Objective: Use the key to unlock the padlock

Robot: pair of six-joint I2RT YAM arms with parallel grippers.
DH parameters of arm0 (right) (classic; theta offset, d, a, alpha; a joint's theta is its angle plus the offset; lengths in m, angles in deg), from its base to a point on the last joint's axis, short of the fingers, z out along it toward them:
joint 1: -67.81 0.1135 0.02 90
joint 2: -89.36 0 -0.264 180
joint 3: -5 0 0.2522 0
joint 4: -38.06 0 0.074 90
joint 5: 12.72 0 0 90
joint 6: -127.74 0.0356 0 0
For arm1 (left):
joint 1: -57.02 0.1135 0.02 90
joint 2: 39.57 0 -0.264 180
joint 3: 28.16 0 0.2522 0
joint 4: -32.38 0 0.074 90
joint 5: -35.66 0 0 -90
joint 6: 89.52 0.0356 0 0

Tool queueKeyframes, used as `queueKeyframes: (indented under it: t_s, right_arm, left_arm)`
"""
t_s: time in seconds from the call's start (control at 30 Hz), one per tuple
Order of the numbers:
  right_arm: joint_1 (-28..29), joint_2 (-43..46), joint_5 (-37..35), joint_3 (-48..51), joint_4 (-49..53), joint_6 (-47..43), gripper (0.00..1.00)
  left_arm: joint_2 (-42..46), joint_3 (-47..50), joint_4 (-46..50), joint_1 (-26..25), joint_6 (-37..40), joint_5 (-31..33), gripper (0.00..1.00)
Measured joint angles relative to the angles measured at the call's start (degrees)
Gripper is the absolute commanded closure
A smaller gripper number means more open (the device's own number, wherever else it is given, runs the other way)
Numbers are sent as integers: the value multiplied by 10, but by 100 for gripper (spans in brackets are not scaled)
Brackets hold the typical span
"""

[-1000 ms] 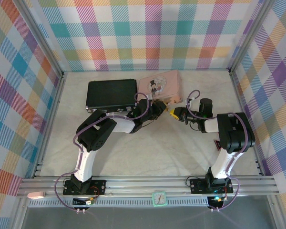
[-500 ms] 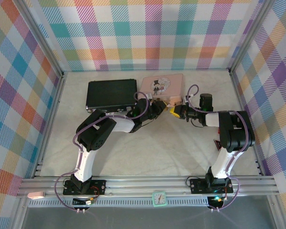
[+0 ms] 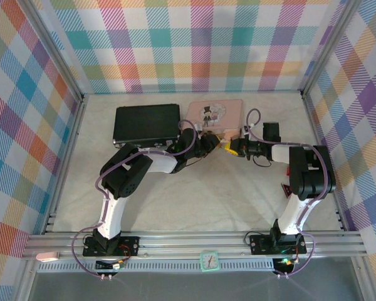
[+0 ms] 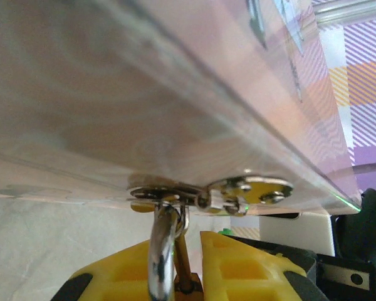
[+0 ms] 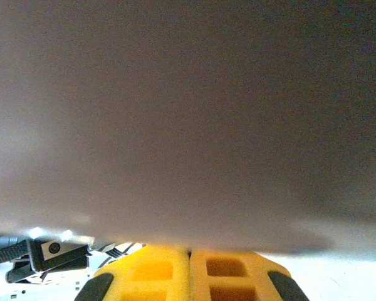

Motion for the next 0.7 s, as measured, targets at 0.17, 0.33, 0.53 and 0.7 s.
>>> queueKeyframes:
  t_s: [0.17,0.33,0.53,0.7]
  right_arm:
    - [0,4,-13,16,-42,30,100]
    - [12,33,-65,73,-129,85,100]
    - [42,83,-165,135,-201,132,100]
    - [60,111,-223,163,-238,150,100]
  left_arm:
    - [0,-1,1,0,0,-7,100]
    - [0,3,1,0,-17,-4,100]
    - [0,16,-16,-5,-54,22,100]
    - [0,24,-40,-10,-83,50,100]
